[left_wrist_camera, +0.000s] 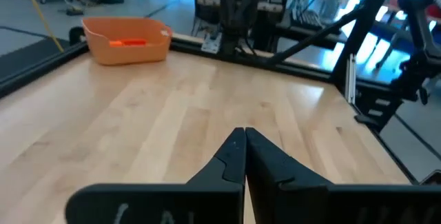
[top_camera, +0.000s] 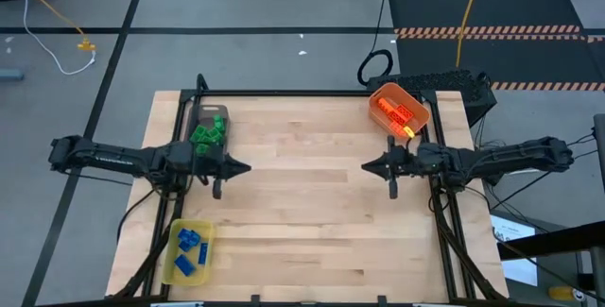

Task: Sort & place blocks by color
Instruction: Return to Home Position

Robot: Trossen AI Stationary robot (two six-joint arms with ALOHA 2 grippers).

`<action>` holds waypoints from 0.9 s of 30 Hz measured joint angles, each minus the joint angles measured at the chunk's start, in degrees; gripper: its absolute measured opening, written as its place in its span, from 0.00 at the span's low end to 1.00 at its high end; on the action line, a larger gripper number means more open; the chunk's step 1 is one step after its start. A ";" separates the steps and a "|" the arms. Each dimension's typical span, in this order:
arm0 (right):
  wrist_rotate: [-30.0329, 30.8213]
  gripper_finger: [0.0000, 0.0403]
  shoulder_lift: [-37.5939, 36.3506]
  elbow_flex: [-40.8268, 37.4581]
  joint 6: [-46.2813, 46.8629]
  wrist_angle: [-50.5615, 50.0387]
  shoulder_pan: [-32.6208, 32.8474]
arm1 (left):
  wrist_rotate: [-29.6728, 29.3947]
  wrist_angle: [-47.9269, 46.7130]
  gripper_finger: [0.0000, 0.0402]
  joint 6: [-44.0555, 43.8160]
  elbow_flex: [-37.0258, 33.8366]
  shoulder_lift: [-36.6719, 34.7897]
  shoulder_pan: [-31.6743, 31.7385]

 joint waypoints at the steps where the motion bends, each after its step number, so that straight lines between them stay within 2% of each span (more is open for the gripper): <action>1: 0.00 0.00 -1.40 -1.96 0.34 2.02 0.00 | -0.39 0.09 0.00 -0.05 -0.94 -1.47 -0.14; 7: -0.02 0.00 -9.06 -12.12 1.44 9.35 0.00 | -0.80 -2.38 0.00 -0.40 -4.75 -7.27 -0.23; 11: -0.04 0.00 -13.37 -16.23 2.07 12.70 0.00 | -0.78 -2.70 0.00 -0.70 -8.36 -9.59 -0.23; 16: -3.04 0.00 -16.16 -16.49 2.66 7.68 -0.02 | -0.01 -1.97 0.00 -2.63 -12.93 -14.30 -0.50; 19: -3.83 0.00 -17.23 -16.54 2.29 6.94 0.00 | 0.23 -5.07 0.00 -2.68 -12.90 -16.66 -1.23; 27: -4.20 0.00 -17.69 -16.67 1.42 6.37 -0.02 | 0.27 -3.79 0.00 2.03 -12.90 -20.48 -2.52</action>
